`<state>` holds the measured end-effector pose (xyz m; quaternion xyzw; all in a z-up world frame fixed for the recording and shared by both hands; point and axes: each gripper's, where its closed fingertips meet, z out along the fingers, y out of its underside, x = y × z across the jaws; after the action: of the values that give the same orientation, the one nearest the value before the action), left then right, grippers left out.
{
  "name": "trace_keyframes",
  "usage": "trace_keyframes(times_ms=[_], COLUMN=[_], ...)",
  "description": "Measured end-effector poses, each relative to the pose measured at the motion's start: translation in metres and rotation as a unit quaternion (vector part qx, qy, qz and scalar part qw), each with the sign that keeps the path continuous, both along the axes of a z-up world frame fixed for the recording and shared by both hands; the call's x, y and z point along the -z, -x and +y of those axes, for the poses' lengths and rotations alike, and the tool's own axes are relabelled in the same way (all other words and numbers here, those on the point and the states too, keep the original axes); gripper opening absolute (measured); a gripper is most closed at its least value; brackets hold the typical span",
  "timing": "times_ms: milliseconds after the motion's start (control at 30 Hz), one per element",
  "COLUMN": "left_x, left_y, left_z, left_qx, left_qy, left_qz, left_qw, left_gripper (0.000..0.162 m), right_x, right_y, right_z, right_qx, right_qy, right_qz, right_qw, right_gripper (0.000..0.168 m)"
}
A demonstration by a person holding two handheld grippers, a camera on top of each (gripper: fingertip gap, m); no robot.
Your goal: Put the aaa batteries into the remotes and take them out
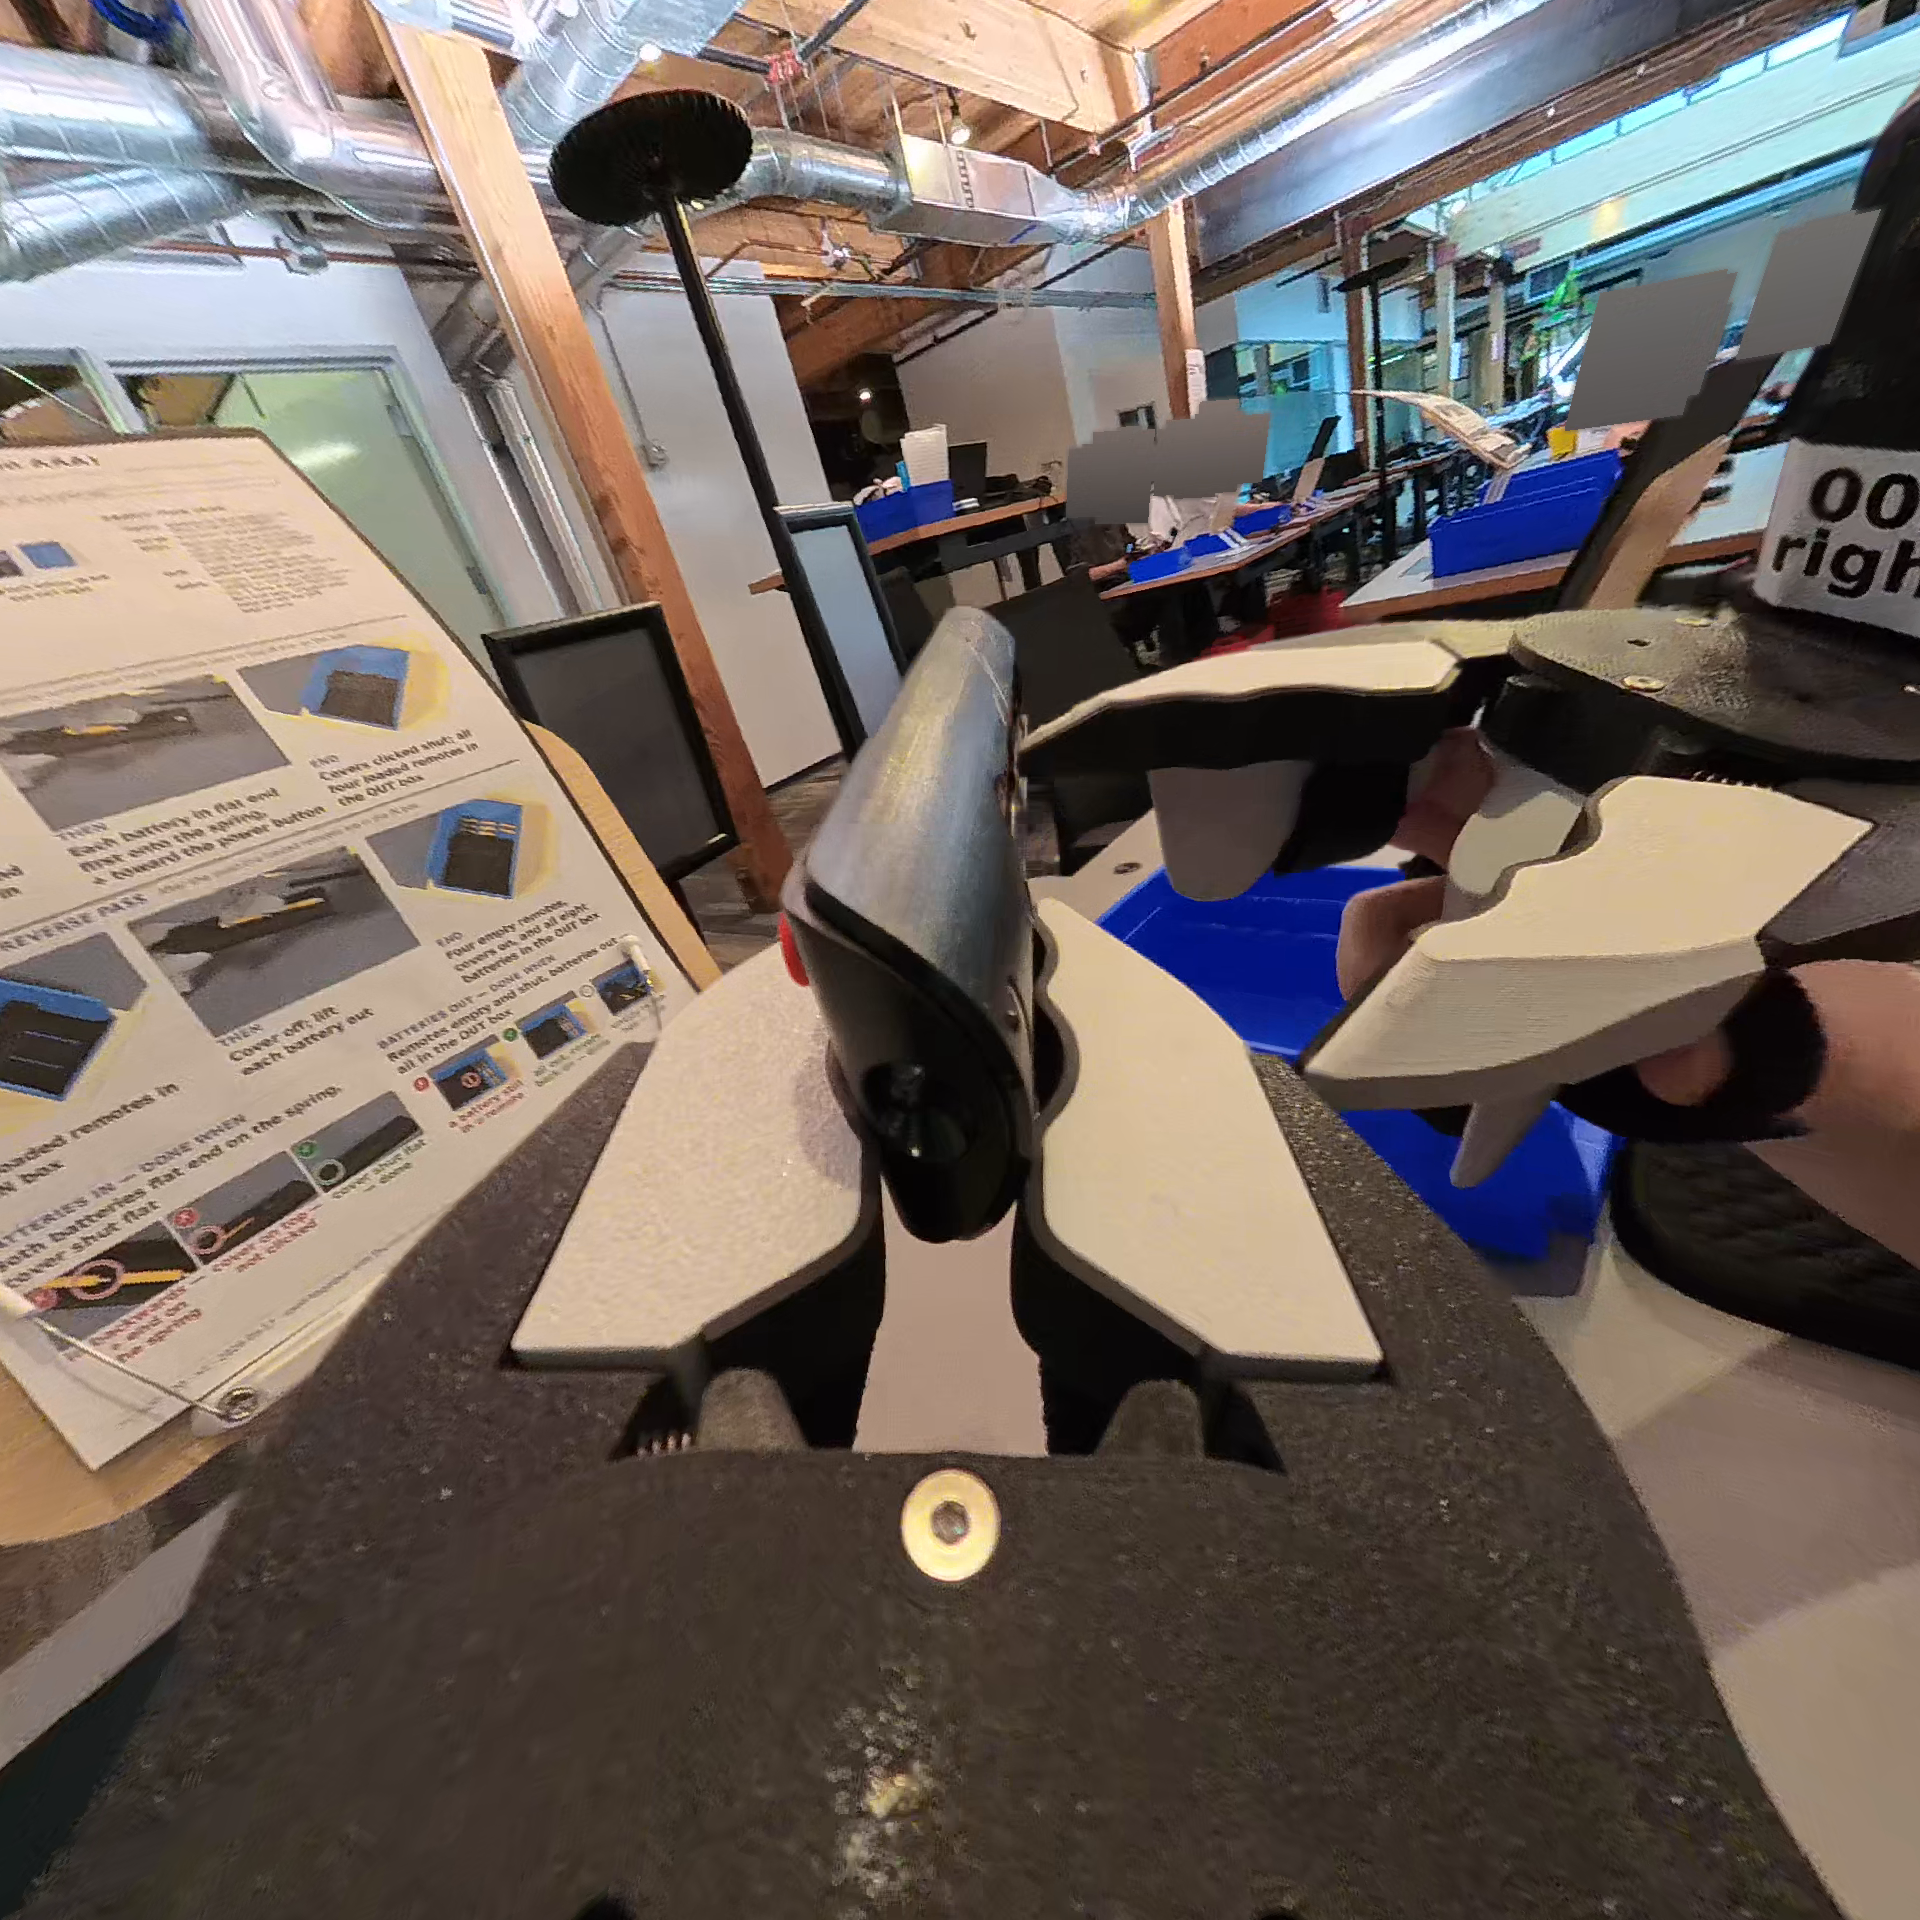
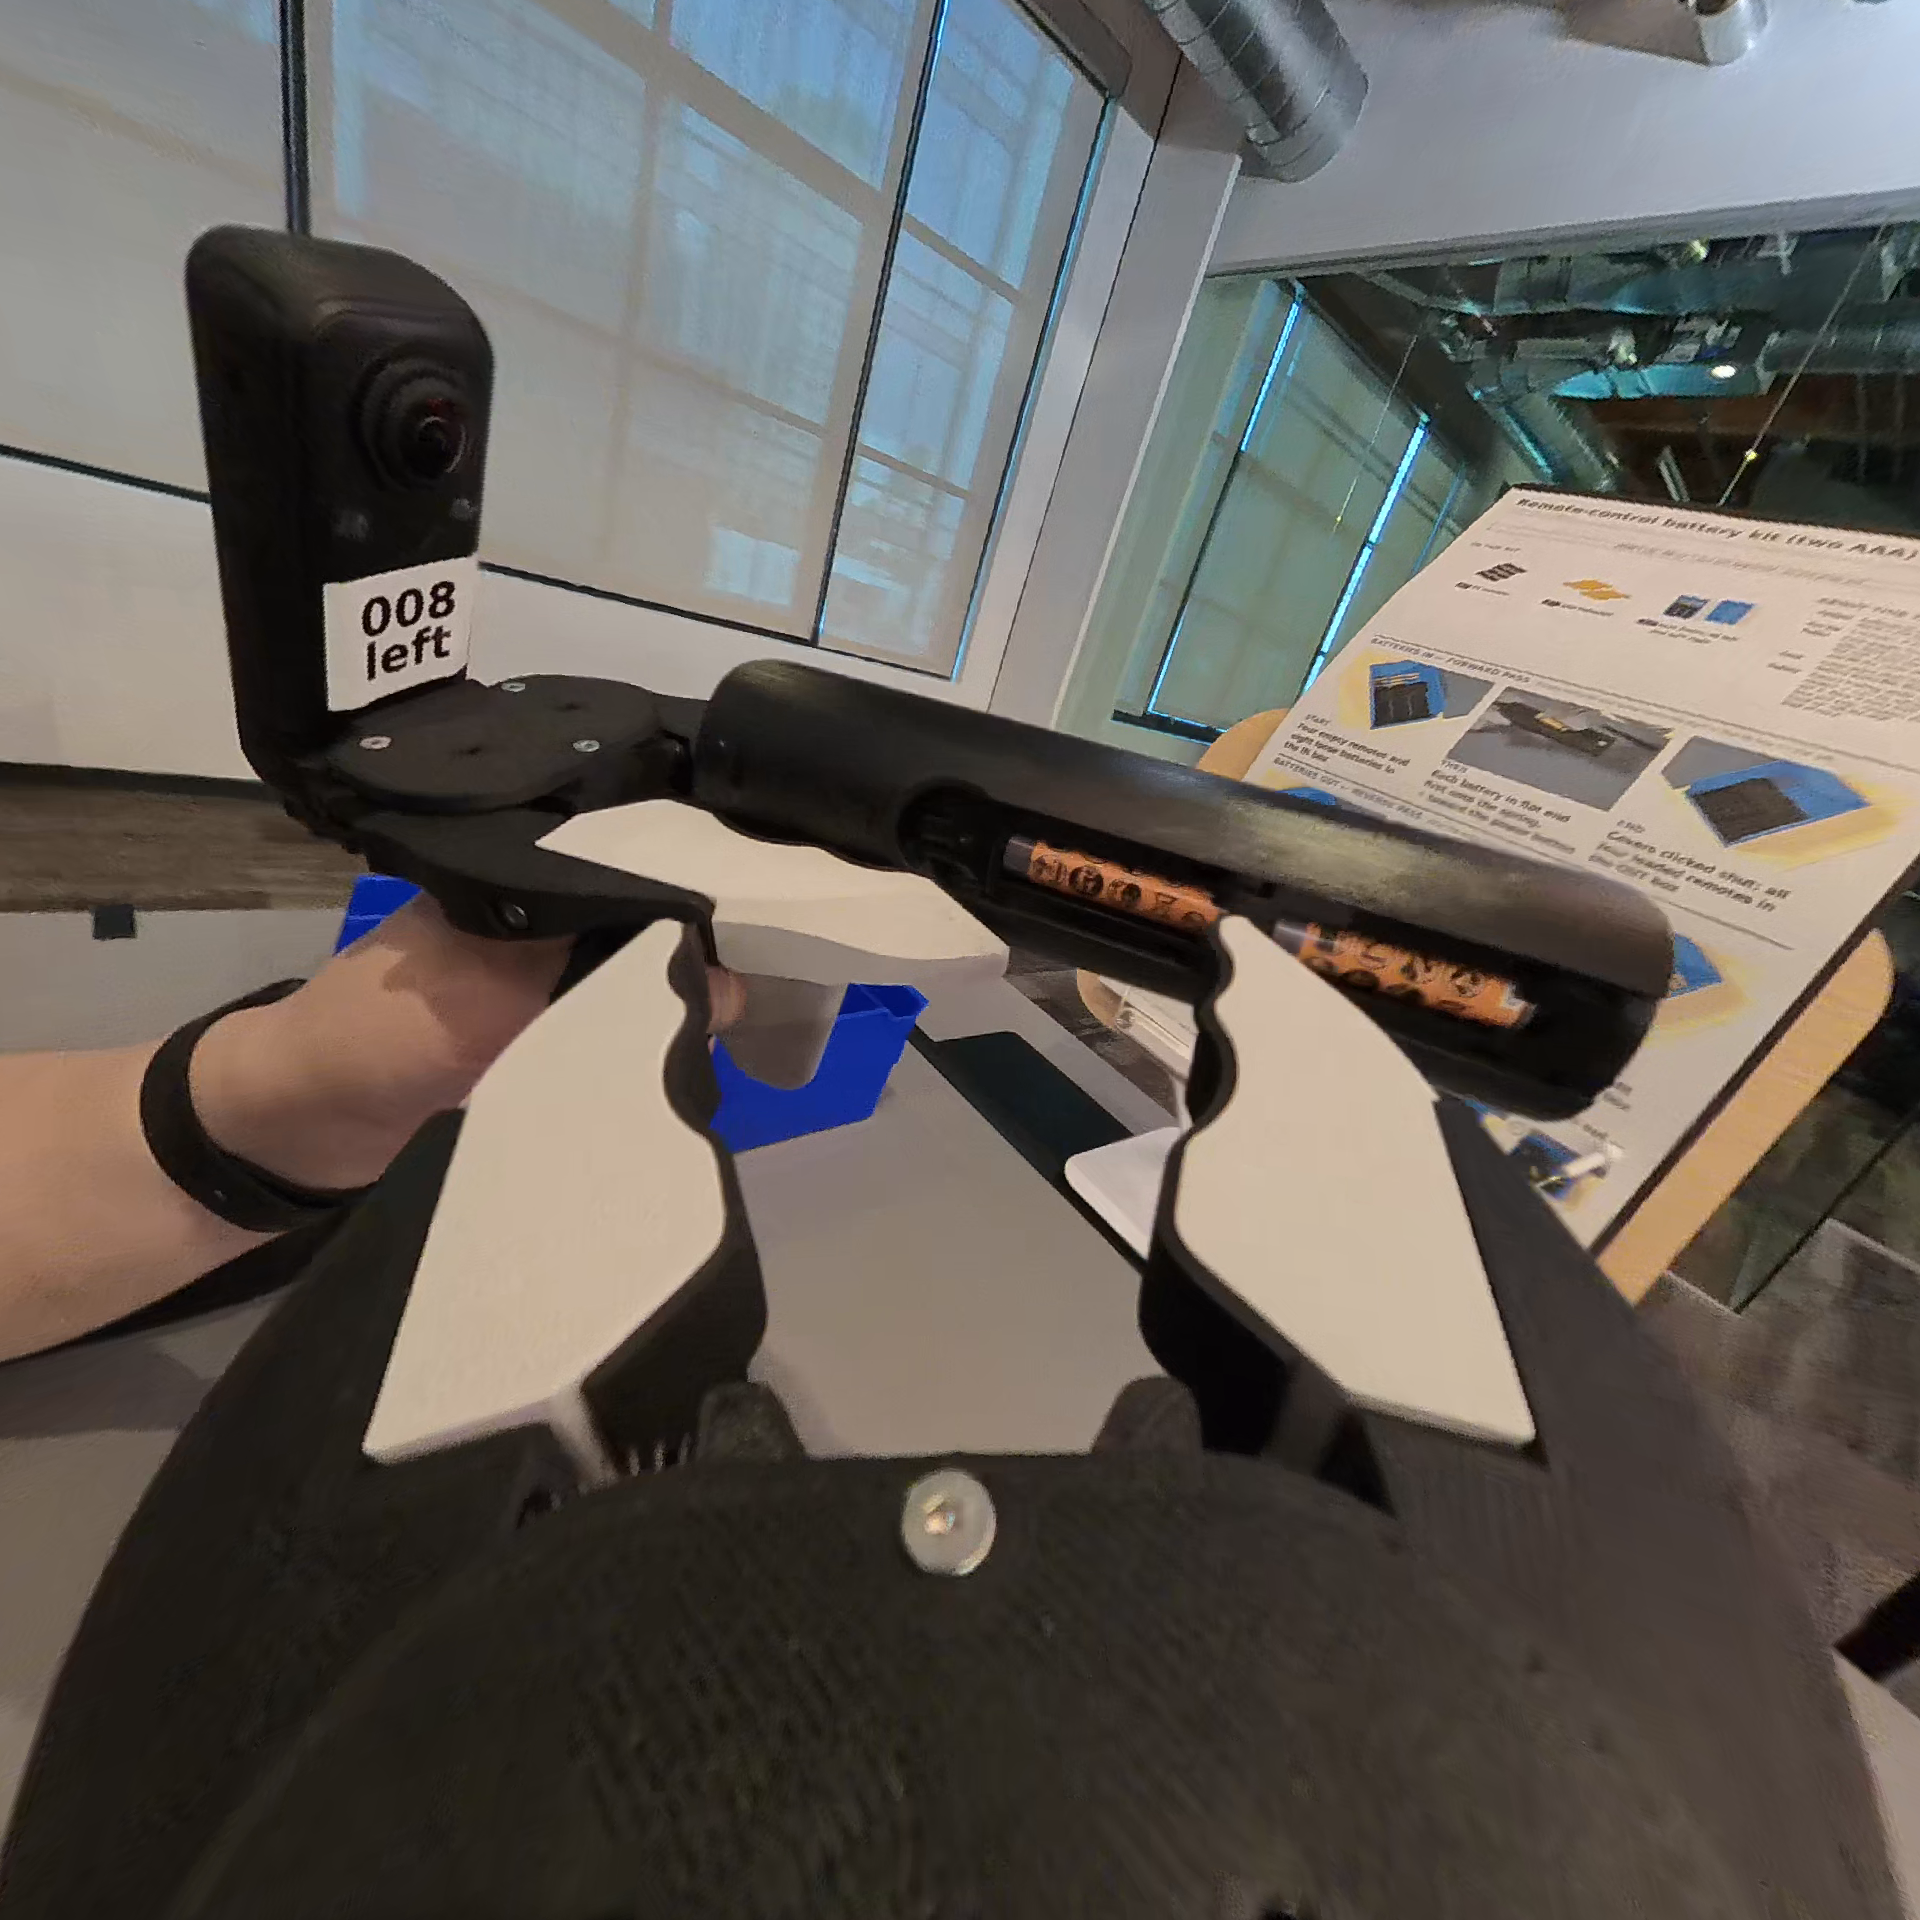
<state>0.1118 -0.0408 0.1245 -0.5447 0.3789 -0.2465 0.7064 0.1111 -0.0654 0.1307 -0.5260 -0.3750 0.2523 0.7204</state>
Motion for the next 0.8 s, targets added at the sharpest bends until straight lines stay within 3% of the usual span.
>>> trace_keyframes(times_ms=[167,800], left_x=[-0.0001,0.0033], left_y=[0.0002,-0.0002], left_z=[-0.0003,0.002], left_qx=[-0.015,0.015], left_qy=[-0.013,0.041], left_qz=[0.006,-0.018], left_qw=[1.0,0.999], left_gripper=[0.024,0.024], right_x=[-0.0007,0.001], right_y=[0.0002,-0.0013], right_z=[0.0015,0.0027], right_qx=[0.011,-0.006], right_qy=[-0.009,0.003], right_qz=[0.006,0.001], right_qw=[1.0,1.0], right_gripper=[0.099,0.098])
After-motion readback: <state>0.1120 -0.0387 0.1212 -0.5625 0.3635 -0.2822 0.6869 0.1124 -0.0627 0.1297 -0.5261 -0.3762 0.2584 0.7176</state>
